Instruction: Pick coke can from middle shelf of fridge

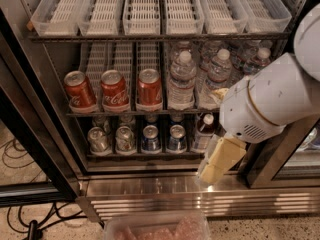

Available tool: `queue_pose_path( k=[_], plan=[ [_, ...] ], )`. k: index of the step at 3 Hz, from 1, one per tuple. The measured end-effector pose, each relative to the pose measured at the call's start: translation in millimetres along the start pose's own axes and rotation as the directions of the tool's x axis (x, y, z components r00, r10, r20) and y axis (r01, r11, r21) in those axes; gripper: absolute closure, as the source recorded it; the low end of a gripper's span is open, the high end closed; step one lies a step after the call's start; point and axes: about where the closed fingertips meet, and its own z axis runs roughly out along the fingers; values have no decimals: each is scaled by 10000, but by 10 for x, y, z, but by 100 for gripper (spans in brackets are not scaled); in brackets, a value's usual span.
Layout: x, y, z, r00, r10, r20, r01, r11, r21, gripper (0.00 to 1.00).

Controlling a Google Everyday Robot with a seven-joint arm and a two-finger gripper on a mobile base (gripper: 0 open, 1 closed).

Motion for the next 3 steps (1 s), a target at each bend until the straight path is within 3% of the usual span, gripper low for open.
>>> queue_pose_path(
  k=[1, 2, 3],
  plan=[
    [-16, 132, 166, 9951, 737, 664, -761, 9965, 341, 0],
    [-120, 78, 367, 9792, 1122, 1693, -1302, 9865, 993, 0],
    [-240, -49, 544, 9574, 1263, 2598, -1627, 9789, 1237, 0]
  ],
)
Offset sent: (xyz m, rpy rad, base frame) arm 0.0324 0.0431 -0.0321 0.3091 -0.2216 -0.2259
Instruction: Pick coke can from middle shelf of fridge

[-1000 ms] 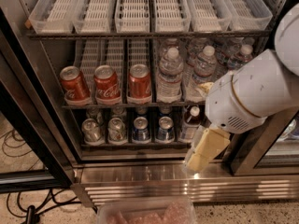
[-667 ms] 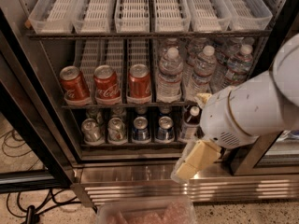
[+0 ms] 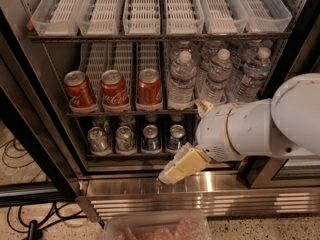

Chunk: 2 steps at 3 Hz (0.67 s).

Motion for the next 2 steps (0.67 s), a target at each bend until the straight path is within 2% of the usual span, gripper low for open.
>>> queue_pose_path(
  k=[1, 2],
  plan=[
    [-133, -29, 175, 9977, -57, 671, 59, 10000, -30, 0],
    [-152, 2, 184, 9971, -65, 760, 65, 10000, 12, 0]
  ],
)
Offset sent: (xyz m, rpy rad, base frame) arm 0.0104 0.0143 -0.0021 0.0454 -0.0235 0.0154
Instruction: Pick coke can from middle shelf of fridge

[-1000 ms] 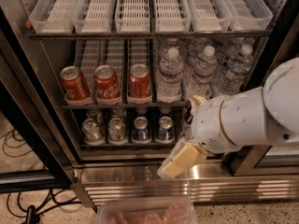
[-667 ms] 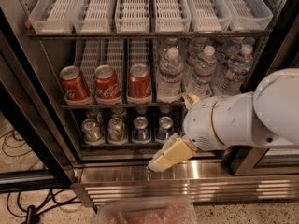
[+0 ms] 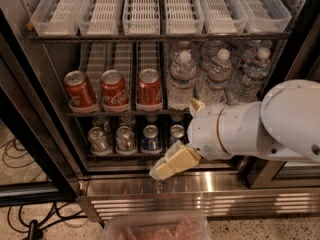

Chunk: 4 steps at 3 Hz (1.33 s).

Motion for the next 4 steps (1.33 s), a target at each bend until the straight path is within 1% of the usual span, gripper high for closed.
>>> queue_pose_path(
  k=[1, 2, 3, 4],
  plan=[
    [4, 77, 242, 9947, 555, 864, -592, 9974, 417, 0],
    [-135, 26, 431, 9858, 735, 1513, -896, 9907, 1027, 0],
    [-305, -18, 575, 9730, 1100, 2030, -1468, 9733, 1762, 0],
    [-368, -90, 576, 9724, 1009, 2106, -1473, 9648, 2179, 0]
  ],
)
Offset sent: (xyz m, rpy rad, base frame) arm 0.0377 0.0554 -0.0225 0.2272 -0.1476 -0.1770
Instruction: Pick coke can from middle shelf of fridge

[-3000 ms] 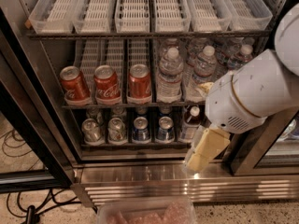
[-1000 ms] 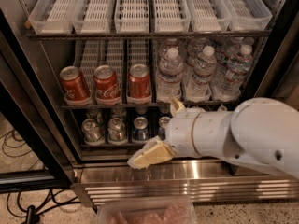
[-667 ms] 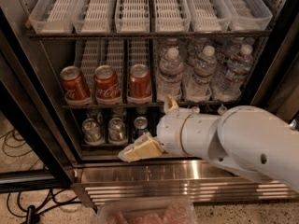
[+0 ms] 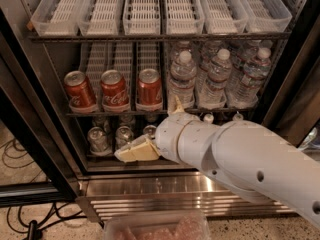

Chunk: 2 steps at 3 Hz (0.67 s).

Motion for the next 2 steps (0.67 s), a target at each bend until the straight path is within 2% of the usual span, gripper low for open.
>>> queue_pose_path(
  k=[1, 2],
  plan=[
    [0, 0, 0, 10000, -1, 1, 1, 10000, 1, 0],
    [-29, -15, 14, 9999, -87, 104, 85, 9997, 226, 0]
  ],
)
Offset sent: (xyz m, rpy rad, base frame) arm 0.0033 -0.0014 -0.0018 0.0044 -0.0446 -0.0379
